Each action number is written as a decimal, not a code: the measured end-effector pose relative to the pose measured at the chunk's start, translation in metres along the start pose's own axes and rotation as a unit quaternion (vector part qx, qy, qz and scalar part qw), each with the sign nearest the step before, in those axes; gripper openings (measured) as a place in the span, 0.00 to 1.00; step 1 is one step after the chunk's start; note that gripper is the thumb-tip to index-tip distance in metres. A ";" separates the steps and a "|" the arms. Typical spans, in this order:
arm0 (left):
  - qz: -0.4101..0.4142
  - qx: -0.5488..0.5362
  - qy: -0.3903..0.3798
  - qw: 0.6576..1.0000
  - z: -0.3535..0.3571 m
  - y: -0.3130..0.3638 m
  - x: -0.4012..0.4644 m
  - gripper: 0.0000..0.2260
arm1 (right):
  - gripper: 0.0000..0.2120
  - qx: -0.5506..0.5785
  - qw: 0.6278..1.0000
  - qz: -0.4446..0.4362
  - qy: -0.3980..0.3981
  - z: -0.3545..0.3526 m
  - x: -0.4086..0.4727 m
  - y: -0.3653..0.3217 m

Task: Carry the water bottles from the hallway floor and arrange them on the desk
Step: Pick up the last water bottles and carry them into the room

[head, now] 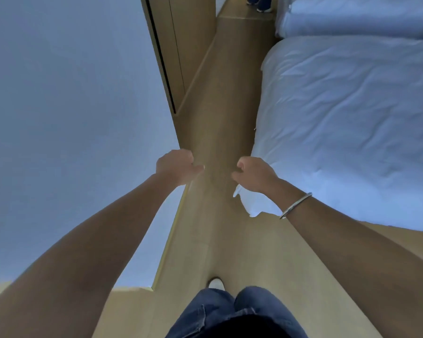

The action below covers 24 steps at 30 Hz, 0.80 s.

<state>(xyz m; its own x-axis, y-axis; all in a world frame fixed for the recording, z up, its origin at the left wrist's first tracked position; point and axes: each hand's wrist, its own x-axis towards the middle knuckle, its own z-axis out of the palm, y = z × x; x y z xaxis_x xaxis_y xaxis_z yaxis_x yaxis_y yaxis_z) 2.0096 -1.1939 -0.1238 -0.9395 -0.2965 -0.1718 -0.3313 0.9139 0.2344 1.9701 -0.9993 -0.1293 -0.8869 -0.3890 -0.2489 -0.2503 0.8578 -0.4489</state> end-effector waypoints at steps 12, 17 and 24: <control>0.008 -0.032 -0.017 0.999 -0.012 0.042 0.180 0.08 | 0.20 0.046 0.998 0.034 0.013 -0.031 0.175 0.049; 0.023 -0.026 -0.039 0.999 -0.013 0.064 0.284 0.05 | 0.18 0.054 0.997 0.047 0.013 -0.063 0.283 0.073; 0.025 -0.039 -0.065 0.997 -0.027 0.110 0.407 0.13 | 0.19 0.089 0.993 0.071 -0.006 -0.118 0.412 0.092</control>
<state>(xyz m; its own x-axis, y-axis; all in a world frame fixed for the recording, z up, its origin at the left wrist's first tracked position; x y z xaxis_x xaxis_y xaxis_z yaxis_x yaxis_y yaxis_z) 1.5886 -1.2218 -0.1419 -0.9378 -0.2075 -0.2783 -0.2939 0.9013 0.3183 1.5355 -1.0411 -0.1714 -0.9032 -0.2741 -0.3302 -0.0500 0.8314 -0.5535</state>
